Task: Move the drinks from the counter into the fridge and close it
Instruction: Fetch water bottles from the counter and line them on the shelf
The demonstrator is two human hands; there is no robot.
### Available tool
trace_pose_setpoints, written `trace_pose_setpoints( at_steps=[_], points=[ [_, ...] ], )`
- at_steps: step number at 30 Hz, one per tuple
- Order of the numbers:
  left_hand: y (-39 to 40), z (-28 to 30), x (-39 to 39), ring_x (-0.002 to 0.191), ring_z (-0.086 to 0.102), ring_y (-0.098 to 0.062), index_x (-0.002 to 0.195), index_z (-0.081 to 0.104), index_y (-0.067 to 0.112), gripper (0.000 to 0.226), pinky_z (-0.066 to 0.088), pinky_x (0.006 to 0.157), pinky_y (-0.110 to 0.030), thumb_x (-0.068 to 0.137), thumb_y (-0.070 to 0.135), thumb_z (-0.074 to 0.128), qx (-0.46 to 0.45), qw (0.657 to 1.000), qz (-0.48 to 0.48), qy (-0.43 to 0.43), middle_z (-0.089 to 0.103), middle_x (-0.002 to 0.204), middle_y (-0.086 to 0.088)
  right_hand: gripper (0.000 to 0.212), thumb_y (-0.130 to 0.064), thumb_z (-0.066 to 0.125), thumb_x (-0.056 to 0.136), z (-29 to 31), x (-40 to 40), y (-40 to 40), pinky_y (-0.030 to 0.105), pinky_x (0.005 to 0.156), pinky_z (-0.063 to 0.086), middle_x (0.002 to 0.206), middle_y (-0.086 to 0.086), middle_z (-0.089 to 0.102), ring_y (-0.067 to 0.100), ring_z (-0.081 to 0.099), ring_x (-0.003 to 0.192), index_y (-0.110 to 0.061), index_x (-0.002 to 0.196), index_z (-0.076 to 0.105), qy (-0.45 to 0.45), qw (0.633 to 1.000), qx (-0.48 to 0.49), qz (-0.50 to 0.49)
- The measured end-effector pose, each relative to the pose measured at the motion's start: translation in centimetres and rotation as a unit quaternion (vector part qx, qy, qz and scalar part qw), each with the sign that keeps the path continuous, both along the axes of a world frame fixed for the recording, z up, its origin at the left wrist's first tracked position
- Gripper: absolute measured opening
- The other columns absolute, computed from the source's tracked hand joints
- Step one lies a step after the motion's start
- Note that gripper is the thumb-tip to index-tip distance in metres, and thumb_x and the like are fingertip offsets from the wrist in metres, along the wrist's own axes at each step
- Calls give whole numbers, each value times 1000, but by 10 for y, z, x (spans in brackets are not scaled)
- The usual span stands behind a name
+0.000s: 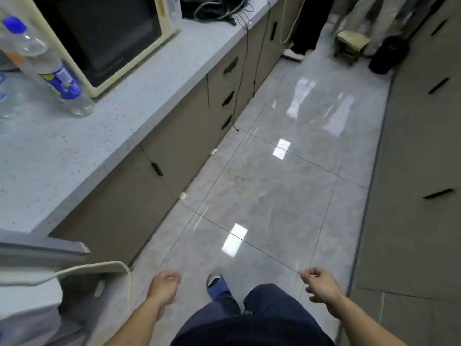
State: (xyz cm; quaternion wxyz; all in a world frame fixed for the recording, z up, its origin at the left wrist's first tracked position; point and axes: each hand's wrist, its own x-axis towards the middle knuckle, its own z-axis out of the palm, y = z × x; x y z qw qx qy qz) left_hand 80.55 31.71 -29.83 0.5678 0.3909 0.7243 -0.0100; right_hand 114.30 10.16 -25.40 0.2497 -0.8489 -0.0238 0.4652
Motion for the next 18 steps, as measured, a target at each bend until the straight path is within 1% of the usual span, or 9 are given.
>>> trace_pose_setpoints(
  at_steps=[3, 5, 8, 11, 15, 18],
  points=[
    [31, 12, 30, 76, 55, -19, 96, 67, 13, 11, 50, 63, -26, 91, 18, 58, 18, 998, 51, -37, 60, 87, -6, 18, -17, 64, 92, -1, 28, 33, 25, 49, 32, 68, 9, 46, 21, 41, 60, -12, 80, 52, 9, 999, -19, 31],
    [52, 16, 49, 82, 59, -19, 101, 66, 16, 13, 52, 64, -26, 91, 18, 58, 26, 994, 87, -57, 63, 93, -5, 18, -17, 64, 92, -7, 47, 58, 25, 50, 33, 68, 10, 46, 22, 42, 61, -13, 80, 52, 10, 998, -25, 57],
    [74, 23, 68, 90, 62, -18, 101, 65, 23, 11, 53, 63, -25, 91, 20, 60, 39, 987, 141, -58, 65, 103, -4, 19, -18, 65, 92, -18, 75, 98, 24, 52, 37, 66, 8, 48, 22, 44, 60, -15, 78, 53, 14, 994, -40, 99],
    [84, 30, 76, 92, 63, -19, 102, 65, 24, 11, 53, 63, -26, 93, 20, 59, 42, 978, 198, -41, 65, 105, -4, 20, -17, 66, 91, -26, 102, 144, 24, 51, 37, 64, 8, 48, 21, 43, 55, -13, 76, 54, 15, 990, -46, 136],
    [81, 38, 79, 95, 63, -21, 112, 61, 21, 17, 54, 65, -28, 96, 25, 58, 49, 962, 269, 1, 63, 110, -5, 18, -17, 67, 90, -33, 130, 220, 24, 51, 37, 63, 10, 49, 21, 41, 53, -9, 78, 57, 32, 978, -40, 201],
    [77, 41, 82, 91, 62, -23, 114, 61, 15, 20, 56, 70, -32, 96, 24, 59, 50, 940, 335, 33, 62, 106, -7, 15, -18, 67, 88, -36, 136, 286, 23, 49, 34, 61, 8, 48, 20, 40, 54, -12, 78, 57, 45, 964, -16, 260]
  ],
)
